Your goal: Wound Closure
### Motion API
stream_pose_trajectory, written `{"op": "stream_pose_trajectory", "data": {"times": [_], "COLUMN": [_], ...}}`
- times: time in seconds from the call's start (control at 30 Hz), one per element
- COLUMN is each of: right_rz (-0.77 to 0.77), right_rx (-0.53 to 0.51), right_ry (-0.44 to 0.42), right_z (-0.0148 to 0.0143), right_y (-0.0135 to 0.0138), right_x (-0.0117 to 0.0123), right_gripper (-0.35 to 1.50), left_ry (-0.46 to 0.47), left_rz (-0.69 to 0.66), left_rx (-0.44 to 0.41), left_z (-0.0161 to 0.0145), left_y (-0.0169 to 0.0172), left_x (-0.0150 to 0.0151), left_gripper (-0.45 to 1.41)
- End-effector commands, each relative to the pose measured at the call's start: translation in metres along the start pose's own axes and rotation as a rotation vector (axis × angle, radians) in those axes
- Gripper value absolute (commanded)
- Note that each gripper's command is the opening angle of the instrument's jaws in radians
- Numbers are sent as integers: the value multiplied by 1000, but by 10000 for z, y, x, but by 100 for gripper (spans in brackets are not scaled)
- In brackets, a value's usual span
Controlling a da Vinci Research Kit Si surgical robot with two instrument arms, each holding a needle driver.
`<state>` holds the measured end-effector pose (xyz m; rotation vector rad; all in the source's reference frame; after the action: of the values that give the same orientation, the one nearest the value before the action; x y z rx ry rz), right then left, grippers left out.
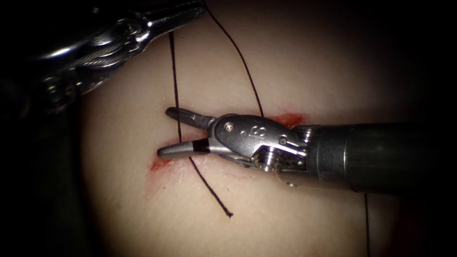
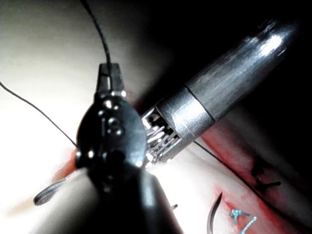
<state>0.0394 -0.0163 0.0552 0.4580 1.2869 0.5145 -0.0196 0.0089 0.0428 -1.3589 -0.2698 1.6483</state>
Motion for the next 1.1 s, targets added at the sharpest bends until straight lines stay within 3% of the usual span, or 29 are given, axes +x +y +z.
{"op": "stream_pose_trajectory", "data": {"times": [0.03, 0.17, 0.23, 0.57, 0.77, 0.8, 0.83, 0.87, 0.9, 1.0, 1.1], "right_rz": [-2, 22, 27, 22, 22, 22, 22, 28, 32, 47, 88], "right_rx": [10, 16, 28, 24, 23, 23, 30, 41, 64, 161, 122], "right_ry": [0, -3, -6, -9, 0, 0, 1, 4, 4, -2, -30], "right_z": [14, 20, 22, 35, 39, 40, 40, 40, 40, 39, 38], "right_y": [0, -2, -3, -2, -1, -1, 0, 0, 0, -1, -3], "right_x": [3, 5, 5, 1, 2, 2, 2, 2, 2, 1, 0], "right_gripper": [93, 91, 79, 89, 76, 69, 47, 17, -30, -35, -35], "left_ry": [-1, 0, 0, 0, 0, 0, 0, 0, 0, 0, 0], "left_rz": [-1, -2, -2, -2, -8, -8, -8, -8, -8, -8, -9], "left_rx": [1, 5, 5, 6, 6, 6, 6, 6, 6, 6, 5], "left_z": [5, 4, 4, 3, 3, 3, 3, 3, 3, 3, 2], "left_y": [-1, 0, 0, 0, 0, 0, 0, 0, 0, 0, 0], "left_x": [-2, -1, -1, -1, -1, -1, -1, -1, -1, -1, -1], "left_gripper": [-45, -45, -45, -45, -45, -45, -45, -45, -45, -45, -45]}}
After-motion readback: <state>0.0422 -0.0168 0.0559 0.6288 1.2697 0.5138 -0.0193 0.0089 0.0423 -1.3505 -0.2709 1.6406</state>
